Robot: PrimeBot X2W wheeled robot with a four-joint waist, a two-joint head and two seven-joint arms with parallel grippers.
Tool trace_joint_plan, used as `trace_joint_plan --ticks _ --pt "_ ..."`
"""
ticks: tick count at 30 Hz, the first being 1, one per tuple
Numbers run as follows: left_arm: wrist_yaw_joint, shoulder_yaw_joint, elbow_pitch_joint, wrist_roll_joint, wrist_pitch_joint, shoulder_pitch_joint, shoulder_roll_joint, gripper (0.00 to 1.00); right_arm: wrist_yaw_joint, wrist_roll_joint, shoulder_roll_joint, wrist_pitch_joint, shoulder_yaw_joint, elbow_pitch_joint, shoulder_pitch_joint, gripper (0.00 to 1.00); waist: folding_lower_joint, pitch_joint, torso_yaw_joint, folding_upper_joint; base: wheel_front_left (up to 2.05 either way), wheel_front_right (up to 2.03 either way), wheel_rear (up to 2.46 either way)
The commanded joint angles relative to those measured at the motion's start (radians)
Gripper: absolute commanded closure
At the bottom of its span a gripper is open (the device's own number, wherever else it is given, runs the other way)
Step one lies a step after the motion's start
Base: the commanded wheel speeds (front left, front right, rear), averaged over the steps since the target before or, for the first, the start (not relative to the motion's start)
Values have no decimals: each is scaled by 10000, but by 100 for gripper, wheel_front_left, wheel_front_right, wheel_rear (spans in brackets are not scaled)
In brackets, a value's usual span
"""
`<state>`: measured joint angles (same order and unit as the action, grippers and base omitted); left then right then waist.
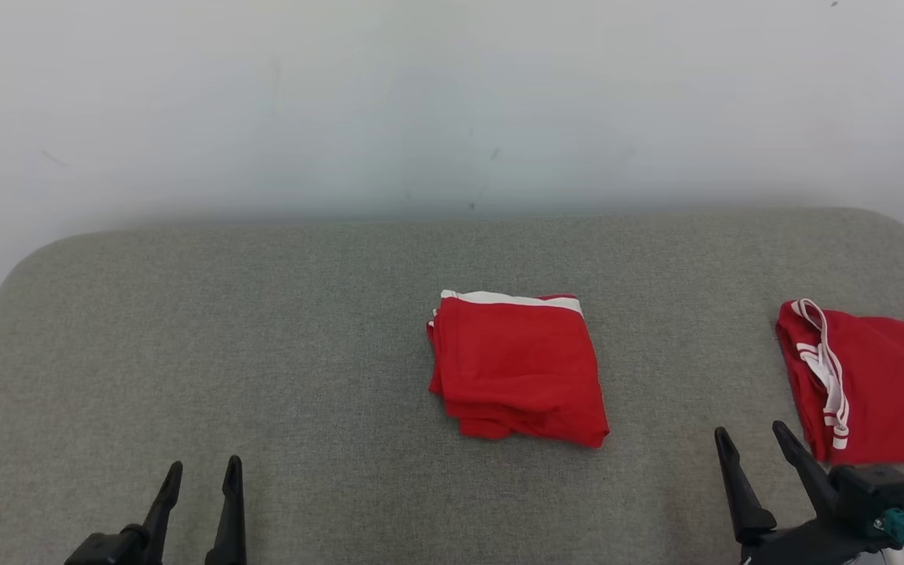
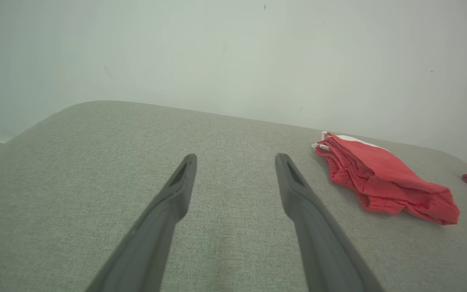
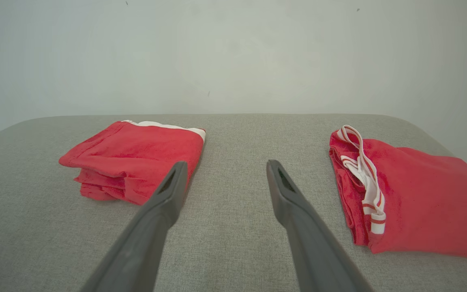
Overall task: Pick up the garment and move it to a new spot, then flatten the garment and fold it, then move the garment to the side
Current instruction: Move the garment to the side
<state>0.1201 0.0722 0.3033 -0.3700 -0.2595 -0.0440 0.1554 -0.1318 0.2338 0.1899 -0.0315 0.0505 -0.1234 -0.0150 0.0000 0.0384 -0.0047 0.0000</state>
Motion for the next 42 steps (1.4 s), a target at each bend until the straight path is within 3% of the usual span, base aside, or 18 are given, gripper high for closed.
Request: trace_joint_plan --ticks 1,8,13,21,28,36,42 --pt "-35 13 4 -68 -46 -90 29 0 27 121 -59 60 -43 -49 68 0 0 3 12 0 0 0 0" --pt "-95 30 -168 -97 -54 -134 -32 0 27 829 -137 1612 -35 226 858 0 0 -229 149 0 0 0 0" --pt "-52 204 -227 -71 -49 -237 -113 0 27 1282 -172 4697 -294 -162 2508 0 0 -628 479 0 0 0 0" --pt "1 559 -213 -20 -50 -644 -211 0 25 1065 -959 7751 -1992 -1769 4696 0 0 -1284 1546 0 0 0 0" --pt "19 736 -348 -9 -55 -931 -399 0 25 -239 -1251 8686 -3186 -2959 5606 0 0 -1963 2522 0 0 0 0" --pt "74 868 -467 5 -56 -1168 -572 0 25 -1566 -1387 8572 -4479 -3771 6191 0 0 -2650 3238 0 0 0 0" --pt "105 907 -563 40 -57 -1355 -711 0 25 -1553 -1443 8674 -4575 -4720 6280 0 0 -2900 3451 0 0 0 0"
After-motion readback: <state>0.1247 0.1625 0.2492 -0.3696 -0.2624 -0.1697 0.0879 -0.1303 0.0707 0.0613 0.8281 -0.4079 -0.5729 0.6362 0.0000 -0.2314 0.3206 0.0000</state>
